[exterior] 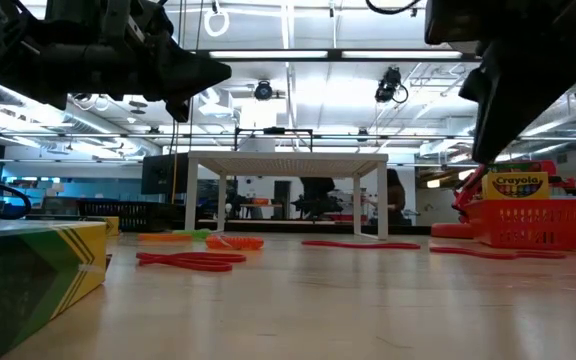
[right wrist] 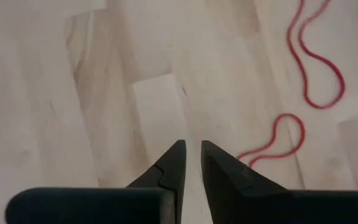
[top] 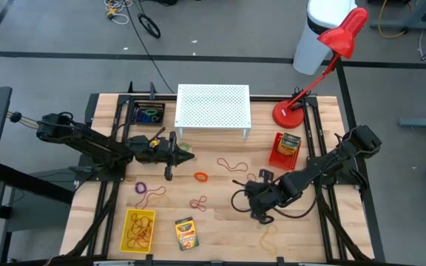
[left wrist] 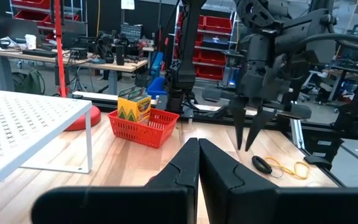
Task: Pick & Place Office Desk Supplies
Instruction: Put the red rubber band into the yellow bin
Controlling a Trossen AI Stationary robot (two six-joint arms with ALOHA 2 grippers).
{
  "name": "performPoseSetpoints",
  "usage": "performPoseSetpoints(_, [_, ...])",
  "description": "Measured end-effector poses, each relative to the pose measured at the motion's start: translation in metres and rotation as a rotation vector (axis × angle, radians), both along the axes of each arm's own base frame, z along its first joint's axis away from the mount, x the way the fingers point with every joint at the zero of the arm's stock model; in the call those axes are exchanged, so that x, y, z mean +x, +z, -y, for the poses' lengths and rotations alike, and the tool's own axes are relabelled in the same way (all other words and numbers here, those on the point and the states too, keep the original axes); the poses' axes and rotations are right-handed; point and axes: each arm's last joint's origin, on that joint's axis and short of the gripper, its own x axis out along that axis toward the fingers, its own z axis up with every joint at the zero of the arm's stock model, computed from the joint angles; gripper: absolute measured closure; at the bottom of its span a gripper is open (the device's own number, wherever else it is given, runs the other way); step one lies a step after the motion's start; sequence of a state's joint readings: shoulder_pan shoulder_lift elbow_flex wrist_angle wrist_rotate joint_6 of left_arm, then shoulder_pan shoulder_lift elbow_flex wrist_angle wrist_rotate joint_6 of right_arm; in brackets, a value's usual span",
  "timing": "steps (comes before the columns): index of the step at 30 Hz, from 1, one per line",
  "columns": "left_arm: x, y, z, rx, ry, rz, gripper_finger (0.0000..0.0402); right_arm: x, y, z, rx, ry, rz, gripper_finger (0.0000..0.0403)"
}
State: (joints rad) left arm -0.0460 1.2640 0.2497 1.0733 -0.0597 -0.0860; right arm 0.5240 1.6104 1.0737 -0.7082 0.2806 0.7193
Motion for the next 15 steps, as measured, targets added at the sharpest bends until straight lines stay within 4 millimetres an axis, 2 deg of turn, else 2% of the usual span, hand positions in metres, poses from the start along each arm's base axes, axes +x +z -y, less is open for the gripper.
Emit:
performPoseSetpoints(6, [0.000, -0.001, 0.000, 0.000, 0.000, -0.007, 0.0388, -0.003, -0.001, 0.003, -0.021, -0.107, -0.008, 0.0324])
performPoseSetpoints(11, [0.000, -0.001, 0.000, 0.001, 0.000, -0.006, 0.0388, -0.005, -0.002, 0.005, -0.022, -0.173, -0.006, 0.0270])
performPoseSetpoints(15, [0.000, -0.001, 0.000, 0.001, 0.000, -0.006, 0.0388, -0.007, -0.011, 0.007, -0.019, -0.235, 0.020, 0.0227])
